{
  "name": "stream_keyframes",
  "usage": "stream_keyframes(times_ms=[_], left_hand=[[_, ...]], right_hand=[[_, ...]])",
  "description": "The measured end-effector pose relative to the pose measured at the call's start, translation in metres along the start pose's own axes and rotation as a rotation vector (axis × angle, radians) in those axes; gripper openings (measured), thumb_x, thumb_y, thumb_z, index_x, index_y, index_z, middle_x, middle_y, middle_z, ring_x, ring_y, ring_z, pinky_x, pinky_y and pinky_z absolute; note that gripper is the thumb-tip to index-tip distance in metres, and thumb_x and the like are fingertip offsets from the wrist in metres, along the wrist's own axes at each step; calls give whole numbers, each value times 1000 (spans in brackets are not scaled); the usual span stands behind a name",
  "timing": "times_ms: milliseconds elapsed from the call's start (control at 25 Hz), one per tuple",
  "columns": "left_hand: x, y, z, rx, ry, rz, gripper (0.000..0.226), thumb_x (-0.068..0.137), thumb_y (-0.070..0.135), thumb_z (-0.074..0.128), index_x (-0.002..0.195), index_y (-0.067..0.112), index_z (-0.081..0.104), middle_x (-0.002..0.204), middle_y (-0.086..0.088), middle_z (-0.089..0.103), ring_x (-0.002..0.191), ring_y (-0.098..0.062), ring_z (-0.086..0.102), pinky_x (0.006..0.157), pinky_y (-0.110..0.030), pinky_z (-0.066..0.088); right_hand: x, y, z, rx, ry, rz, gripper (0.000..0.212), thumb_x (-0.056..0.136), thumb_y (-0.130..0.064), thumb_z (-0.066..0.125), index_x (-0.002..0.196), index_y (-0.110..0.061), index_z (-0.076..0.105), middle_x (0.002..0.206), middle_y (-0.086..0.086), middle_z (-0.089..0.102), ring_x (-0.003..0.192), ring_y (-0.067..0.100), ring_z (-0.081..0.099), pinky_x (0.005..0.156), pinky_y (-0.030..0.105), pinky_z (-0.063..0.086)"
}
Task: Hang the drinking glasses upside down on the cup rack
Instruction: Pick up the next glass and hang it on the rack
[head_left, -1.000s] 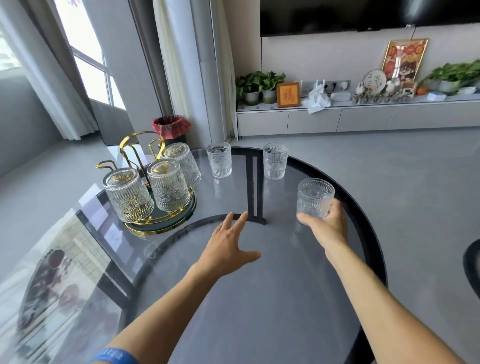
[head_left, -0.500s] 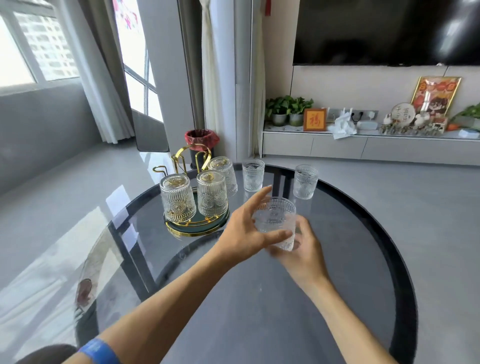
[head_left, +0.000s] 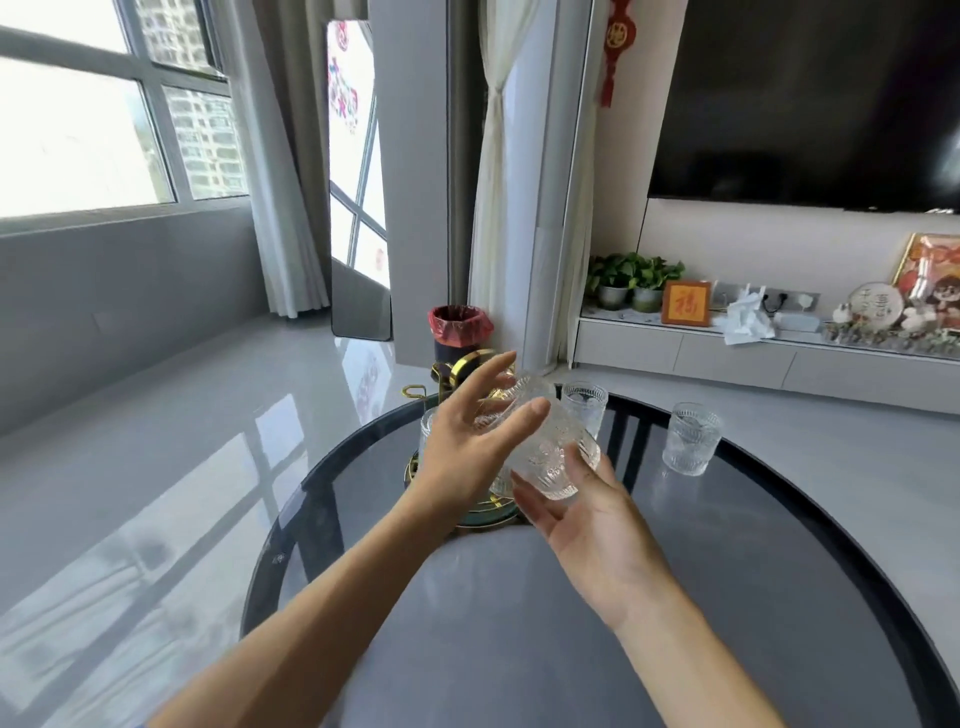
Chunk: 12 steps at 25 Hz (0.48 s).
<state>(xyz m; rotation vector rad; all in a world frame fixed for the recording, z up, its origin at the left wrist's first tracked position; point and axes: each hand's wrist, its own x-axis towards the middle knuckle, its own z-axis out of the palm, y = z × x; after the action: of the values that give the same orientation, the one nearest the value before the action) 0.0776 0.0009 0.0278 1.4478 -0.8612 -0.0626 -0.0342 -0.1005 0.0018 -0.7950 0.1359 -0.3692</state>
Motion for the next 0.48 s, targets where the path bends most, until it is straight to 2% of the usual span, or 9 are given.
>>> stream_keyframes(times_ms=[80, 120, 240, 320, 440, 480], left_hand=[[16, -12, -18, 93, -76, -68, 70, 77, 73, 59, 140, 43, 47, 136, 13, 58, 125, -1, 53, 106, -38, 45], [27, -20, -29, 227, -117, -72, 76, 79, 77, 51, 145, 41, 40, 145, 10, 51, 133, -6, 46, 111, -44, 39], [64, -45, -61, 889, -260, -12, 88, 84, 81, 28, 155, 32, 15, 164, 5, 14, 150, -18, 13, 120, -52, 13], [88, -58, -70, 1037, -291, -12, 91, 82, 82, 19, 156, 30, 9, 165, 7, 4, 151, -18, 2, 120, -55, 2], [111, -70, -71, 1040, -286, 33, 90, 81, 82, 18, 155, 30, 20, 164, 7, 6, 151, -18, 1, 119, -57, -1], [113, -75, -71, 1042, -273, 59, 88, 82, 82, 18, 154, 31, 24, 164, 6, 6, 151, -17, 1, 119, -58, -2]], right_hand=[[24, -12, 10, -28, 90, -33, 57, 79, -25, 71, 132, -17, 53, 125, 13, 64, 85, 32, 70, 72, 36, 59], [39, -21, 15, -61, 156, -60, 60, 74, -27, 75, 130, -17, 54, 125, 14, 63, 81, 30, 68, 65, 34, 57], [92, -57, 28, -313, 344, -208, 58, 69, -21, 83, 118, -26, 53, 130, 9, 56, 93, 26, 63, 60, 31, 50], [129, -75, 36, -586, 412, -339, 66, 65, -21, 85, 119, -28, 48, 130, 1, 54, 104, 20, 60, 66, 32, 51], [176, -84, 44, -956, 398, -524, 64, 59, -27, 86, 110, -28, 48, 121, -4, 57, 110, 17, 55, 88, 37, 48], [191, -83, 45, -1051, 383, -557, 60, 59, -28, 86, 106, -29, 49, 120, -5, 56, 110, 16, 53, 90, 36, 45]])
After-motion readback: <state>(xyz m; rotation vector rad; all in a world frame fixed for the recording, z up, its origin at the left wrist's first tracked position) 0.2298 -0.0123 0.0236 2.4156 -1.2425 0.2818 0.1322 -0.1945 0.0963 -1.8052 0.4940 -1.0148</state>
